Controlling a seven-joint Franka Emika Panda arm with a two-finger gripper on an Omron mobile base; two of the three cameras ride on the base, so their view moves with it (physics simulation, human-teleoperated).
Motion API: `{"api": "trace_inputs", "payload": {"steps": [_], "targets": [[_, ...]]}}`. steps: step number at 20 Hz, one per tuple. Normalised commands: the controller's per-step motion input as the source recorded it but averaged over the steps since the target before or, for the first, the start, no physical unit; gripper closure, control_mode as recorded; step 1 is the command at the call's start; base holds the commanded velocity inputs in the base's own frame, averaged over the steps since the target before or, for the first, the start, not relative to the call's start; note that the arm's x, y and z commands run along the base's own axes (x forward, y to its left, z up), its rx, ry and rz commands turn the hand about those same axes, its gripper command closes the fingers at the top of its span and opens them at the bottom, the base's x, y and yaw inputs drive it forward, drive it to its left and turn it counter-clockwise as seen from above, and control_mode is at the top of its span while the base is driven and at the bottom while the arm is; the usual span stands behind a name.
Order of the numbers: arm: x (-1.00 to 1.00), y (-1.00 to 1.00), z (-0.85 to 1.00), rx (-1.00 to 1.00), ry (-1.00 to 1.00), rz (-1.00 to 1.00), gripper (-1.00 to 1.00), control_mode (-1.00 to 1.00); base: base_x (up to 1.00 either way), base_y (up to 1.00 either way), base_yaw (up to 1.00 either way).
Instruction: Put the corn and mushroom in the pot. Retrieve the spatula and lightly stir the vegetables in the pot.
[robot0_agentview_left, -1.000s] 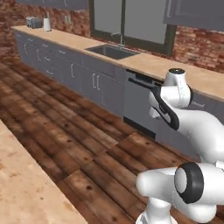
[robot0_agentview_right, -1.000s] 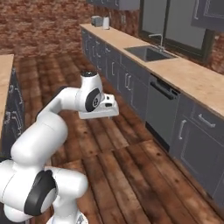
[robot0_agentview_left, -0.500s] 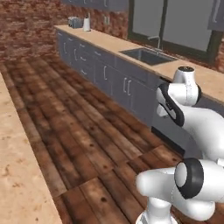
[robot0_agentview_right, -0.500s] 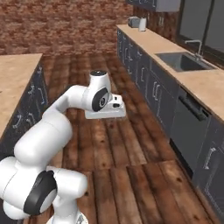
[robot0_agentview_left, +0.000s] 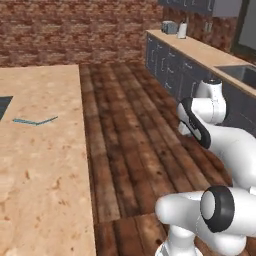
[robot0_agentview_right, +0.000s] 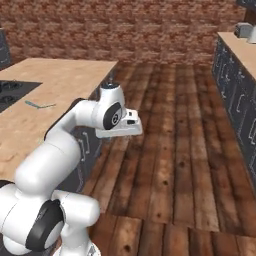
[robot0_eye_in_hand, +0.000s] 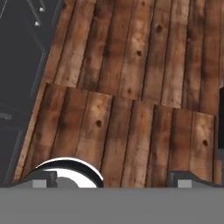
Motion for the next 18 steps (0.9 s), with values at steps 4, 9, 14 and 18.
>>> {"api": "trace_inputs", "payload": {"steps": [4, 9, 14, 18], "targets": [[0.0, 0.0, 0.0, 0.0, 0.0, 0.0, -1.0, 1.0, 0.76, 0.0, 0.51], [0.0, 0.0, 0.0, 0.0, 0.0, 0.0, -1.0, 1.0, 0.79, -0.1, 0.44], [0.0, 0.0, 0.0, 0.0, 0.0, 0.0, -1.0, 1.0, 0.8, -0.14, 0.41], [0.0, 0.0, 0.0, 0.0, 0.0, 0.0, -1.0, 1.0, 0.73, -0.21, 0.42]]}}
